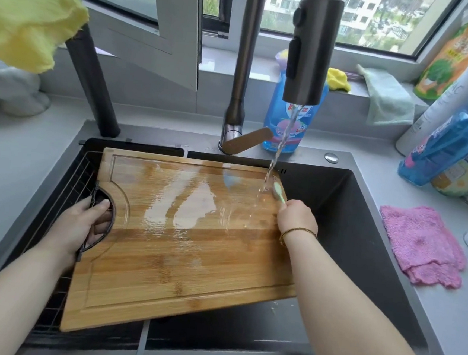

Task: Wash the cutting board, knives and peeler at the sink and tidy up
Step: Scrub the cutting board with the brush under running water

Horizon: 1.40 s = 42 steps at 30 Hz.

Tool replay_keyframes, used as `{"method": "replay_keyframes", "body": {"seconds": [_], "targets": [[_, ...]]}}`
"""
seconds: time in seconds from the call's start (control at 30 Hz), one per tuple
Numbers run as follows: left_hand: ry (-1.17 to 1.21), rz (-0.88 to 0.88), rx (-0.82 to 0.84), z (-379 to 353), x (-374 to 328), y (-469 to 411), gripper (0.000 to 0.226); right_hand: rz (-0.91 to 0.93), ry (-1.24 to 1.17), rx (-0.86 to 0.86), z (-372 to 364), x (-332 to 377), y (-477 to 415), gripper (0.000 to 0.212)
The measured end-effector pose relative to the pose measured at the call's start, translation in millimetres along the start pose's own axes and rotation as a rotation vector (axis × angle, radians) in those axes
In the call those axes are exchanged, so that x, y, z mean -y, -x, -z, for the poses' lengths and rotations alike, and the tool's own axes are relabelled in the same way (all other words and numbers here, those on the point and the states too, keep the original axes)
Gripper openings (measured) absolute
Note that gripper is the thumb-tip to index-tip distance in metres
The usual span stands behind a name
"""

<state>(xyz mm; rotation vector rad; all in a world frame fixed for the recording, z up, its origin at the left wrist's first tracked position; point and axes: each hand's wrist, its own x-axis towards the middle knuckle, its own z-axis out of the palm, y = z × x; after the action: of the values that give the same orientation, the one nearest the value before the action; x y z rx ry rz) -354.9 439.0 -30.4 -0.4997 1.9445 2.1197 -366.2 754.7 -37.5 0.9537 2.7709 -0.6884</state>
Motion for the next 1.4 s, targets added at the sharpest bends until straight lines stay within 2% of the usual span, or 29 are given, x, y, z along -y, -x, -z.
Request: {"method": "replay_keyframes", "body": {"seconds": [0.1,0.27,0.4,0.43,0.57,0.63,0.73,0.77,0.9,1.07,1.23,1.4], "targets": [[0.01,0.013,0.001,0,1,-2,0.021,0.157,0.021,0.041,-9,14,-2,0.036],[-0.003,0.015,-0.004,-3,0,-6,0.02,-0.03,0.003,-0.003,7,4,-27,0.034],[-0.012,0.026,0.008,-7,-1,-11,0.019,0.169,0.023,0.069,-8,27,-20,0.036],[-0.018,0.029,0.011,-8,-1,-12,0.019,0.163,0.015,0.076,-6,26,-23,0.037],[-0.051,0.017,0.005,-8,0,-15,0.021,-0.052,0.01,0.011,8,0,-33,0.038],[-0.045,0.026,0.008,-8,1,-16,0.02,0.014,0.003,0.025,2,1,-25,0.037],[-0.032,0.042,-0.001,-7,3,-17,0.019,0.246,0.009,0.096,-7,10,-1,0.034],[-0.027,0.05,-0.002,-7,4,-17,0.019,0.27,0.032,0.085,-5,7,2,0.033],[0.003,0.066,0.006,-5,5,-18,0.019,0.09,0.044,-0.016,16,-24,-2,0.035],[0.032,0.073,0.027,-5,2,-16,0.018,0.277,0.123,0.106,-2,-25,41,0.032],[0.028,0.099,0.041,-3,2,-18,0.018,0.136,0.042,0.026,15,-47,47,0.032],[0.005,0.084,0.056,-3,1,-19,0.018,0.284,0.185,0.095,1,-51,83,0.032]]}}
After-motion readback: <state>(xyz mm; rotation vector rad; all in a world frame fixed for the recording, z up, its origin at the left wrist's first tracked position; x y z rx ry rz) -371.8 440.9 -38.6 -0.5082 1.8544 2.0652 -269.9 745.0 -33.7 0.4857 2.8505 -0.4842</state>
